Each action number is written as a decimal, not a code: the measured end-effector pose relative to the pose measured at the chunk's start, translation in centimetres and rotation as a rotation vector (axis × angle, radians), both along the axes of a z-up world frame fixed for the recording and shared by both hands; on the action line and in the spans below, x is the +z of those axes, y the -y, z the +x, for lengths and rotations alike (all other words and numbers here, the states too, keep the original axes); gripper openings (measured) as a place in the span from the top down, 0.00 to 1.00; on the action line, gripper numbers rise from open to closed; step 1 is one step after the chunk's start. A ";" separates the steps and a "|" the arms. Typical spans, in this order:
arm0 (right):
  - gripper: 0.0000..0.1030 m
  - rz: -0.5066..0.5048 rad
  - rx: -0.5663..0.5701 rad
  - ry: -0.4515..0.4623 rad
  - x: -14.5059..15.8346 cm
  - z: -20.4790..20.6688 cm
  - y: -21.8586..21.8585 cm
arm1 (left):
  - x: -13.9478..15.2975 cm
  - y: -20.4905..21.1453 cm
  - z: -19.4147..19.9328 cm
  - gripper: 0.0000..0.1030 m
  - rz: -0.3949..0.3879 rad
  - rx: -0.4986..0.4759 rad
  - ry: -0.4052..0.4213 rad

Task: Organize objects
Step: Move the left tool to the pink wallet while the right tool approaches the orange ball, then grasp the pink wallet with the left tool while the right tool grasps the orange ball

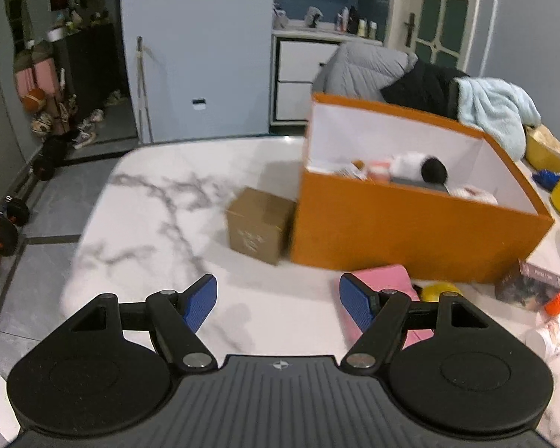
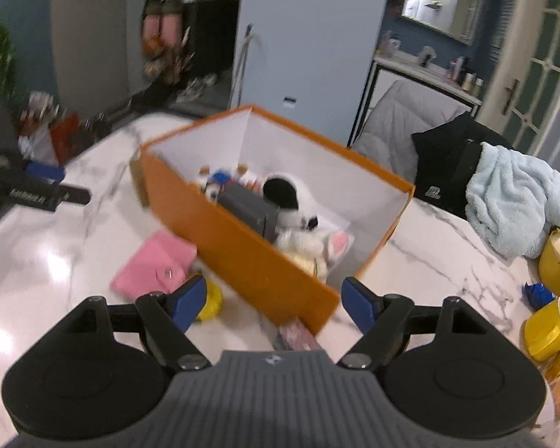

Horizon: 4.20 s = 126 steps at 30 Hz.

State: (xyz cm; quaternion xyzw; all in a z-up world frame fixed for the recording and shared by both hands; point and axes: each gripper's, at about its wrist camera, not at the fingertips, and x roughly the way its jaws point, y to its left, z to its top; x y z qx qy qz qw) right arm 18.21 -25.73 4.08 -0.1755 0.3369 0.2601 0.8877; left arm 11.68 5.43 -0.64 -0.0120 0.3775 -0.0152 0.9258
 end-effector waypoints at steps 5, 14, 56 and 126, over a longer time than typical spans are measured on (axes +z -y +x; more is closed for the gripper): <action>0.22 -0.070 -0.036 -0.044 -2.4 0.8 1.3 | -1.9 2.8 0.6 0.17 -0.008 -0.046 -0.040; 0.22 -0.132 -0.142 -0.121 -5.0 2.8 4.1 | -3.7 7.5 1.9 0.15 0.010 -0.117 -0.090; 0.31 -0.143 -0.256 -0.303 -8.5 4.2 8.0 | -7.7 4.9 -1.5 0.08 0.080 -0.225 -0.282; 0.58 -0.043 -0.054 -0.138 1.9 4.1 0.0 | 2.1 8.7 -1.9 0.11 -0.054 -0.349 -0.073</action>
